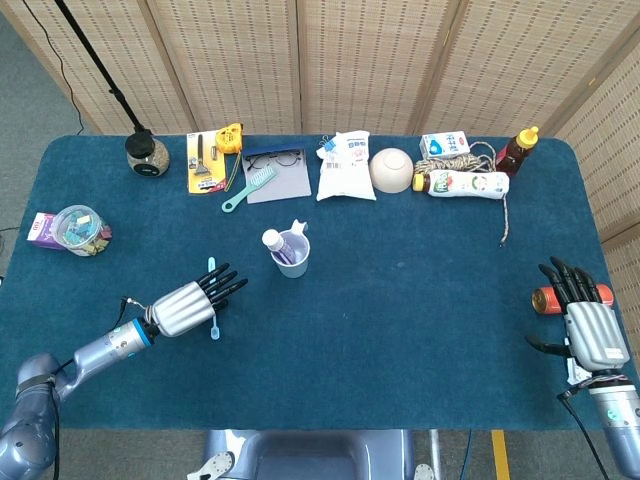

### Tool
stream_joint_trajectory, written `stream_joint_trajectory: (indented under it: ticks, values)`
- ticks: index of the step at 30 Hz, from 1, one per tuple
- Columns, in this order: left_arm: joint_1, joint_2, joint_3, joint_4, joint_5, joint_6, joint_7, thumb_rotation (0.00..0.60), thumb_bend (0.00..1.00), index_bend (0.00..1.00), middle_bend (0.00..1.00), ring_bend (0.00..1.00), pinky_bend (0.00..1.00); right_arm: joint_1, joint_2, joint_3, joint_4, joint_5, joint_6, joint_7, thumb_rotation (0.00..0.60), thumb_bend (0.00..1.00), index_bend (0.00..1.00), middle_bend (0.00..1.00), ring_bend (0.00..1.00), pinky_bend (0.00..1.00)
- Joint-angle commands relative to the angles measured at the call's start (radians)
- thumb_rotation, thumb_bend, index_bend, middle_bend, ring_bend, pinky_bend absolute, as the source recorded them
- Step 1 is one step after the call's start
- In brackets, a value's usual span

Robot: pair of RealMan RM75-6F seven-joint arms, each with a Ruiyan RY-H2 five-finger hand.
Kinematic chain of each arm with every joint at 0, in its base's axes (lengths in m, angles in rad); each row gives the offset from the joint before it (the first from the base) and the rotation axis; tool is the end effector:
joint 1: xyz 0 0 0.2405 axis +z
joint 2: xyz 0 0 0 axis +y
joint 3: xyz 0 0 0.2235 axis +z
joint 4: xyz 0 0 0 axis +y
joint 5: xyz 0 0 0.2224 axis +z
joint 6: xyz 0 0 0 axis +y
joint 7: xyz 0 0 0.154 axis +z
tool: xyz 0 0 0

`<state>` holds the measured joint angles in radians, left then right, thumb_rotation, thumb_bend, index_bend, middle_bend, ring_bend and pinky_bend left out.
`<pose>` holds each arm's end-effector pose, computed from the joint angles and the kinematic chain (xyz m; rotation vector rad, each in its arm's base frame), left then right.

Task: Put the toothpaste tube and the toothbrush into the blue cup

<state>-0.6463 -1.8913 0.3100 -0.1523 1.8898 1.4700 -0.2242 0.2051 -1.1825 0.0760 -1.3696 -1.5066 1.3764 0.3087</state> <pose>-0.2427 0.3247 -0.0194 -2.3273 0.1050 -0.8350 -0.3087 -0.2368 0.1322 1.4191 -0.9953 1.0363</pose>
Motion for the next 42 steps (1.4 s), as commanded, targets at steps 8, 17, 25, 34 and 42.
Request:
stream_joint_trajectory:
  ticks: [8, 17, 25, 34, 42]
  values:
    - [-0.005, -0.019, 0.004, -0.002, 0.001, -0.02, 0.014, 0.6, 0.31, 0.44, 0.0, 0.0, 0.01, -0.001, 0.002, -0.001, -0.004, -0.002, 0.0, 0.0, 0.6, 0.0, 0.0, 0.0, 0.0, 0.0]
    - [-0.005, -0.022, 0.008, -0.004, 0.001, -0.036, 0.022, 0.6, 0.4, 0.54, 0.0, 0.0, 0.01, 0.0, 0.003, -0.001, -0.002, -0.002, -0.001, 0.009, 0.6, 0.0, 0.0, 0.0, 0.0, 0.0]
    - [-0.003, -0.009, -0.013, -0.013, -0.019, 0.001, 0.019, 0.6, 0.42, 0.57, 0.0, 0.0, 0.01, 0.001, 0.005, -0.004, -0.005, -0.008, -0.003, 0.017, 0.6, 0.0, 0.0, 0.0, 0.0, 0.0]
    - [-0.003, 0.016, -0.056, -0.04, -0.053, 0.112, -0.01, 0.6, 0.42, 0.57, 0.0, 0.0, 0.01, 0.001, 0.008, -0.005, -0.008, -0.008, -0.004, 0.023, 0.6, 0.0, 0.0, 0.0, 0.0, 0.0]
    - [-0.03, 0.064, -0.131, -0.116, -0.1, 0.291, -0.067, 0.6, 0.42, 0.57, 0.0, 0.0, 0.01, 0.001, 0.01, -0.006, -0.012, -0.011, -0.002, 0.026, 0.6, 0.0, 0.0, 0.0, 0.0, 0.0]
